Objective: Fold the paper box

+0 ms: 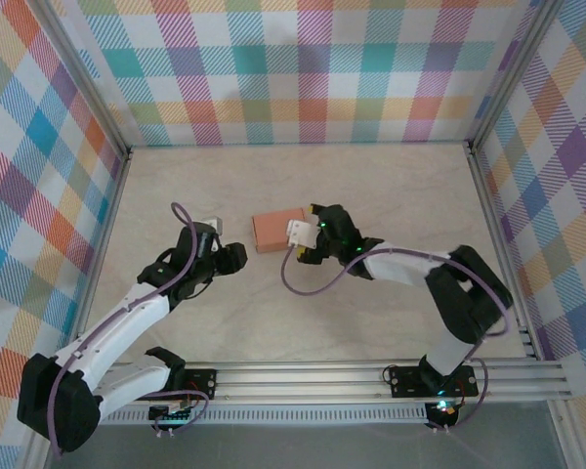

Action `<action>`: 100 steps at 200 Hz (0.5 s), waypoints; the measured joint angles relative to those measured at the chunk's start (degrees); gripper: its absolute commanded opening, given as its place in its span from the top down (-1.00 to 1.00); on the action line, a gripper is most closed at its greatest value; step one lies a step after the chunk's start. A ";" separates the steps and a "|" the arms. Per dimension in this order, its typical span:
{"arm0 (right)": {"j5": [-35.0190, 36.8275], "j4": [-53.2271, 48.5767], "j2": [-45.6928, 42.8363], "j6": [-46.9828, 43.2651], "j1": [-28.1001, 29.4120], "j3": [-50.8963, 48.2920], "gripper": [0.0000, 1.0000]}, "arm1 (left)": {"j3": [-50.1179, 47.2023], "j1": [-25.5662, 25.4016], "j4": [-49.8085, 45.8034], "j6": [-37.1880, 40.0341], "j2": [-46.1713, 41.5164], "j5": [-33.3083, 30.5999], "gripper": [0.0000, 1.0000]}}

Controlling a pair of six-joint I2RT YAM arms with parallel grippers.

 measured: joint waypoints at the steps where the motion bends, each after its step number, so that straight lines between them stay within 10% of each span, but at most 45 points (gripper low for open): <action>1: -0.15 0.00 -0.24 0.26 -0.11 -0.04 -0.99 | -0.15 0.02 0.17 0.00 -0.20 -0.20 -0.26; 24: -2.67 0.13 -7.82 9.20 -4.26 -1.62 -0.99 | -2.91 0.07 2.62 2.82 -4.35 -3.63 -0.32; 36: -3.28 0.68 -11.30 13.22 -6.34 -3.28 -0.99 | -5.44 0.07 5.60 4.81 -7.45 -6.60 -0.72; 100: -2.14 2.95 -27.82 30.27 -19.85 -18.73 -0.99 | -19.61 0.33 20.04 17.38 -21.05 -19.43 -0.75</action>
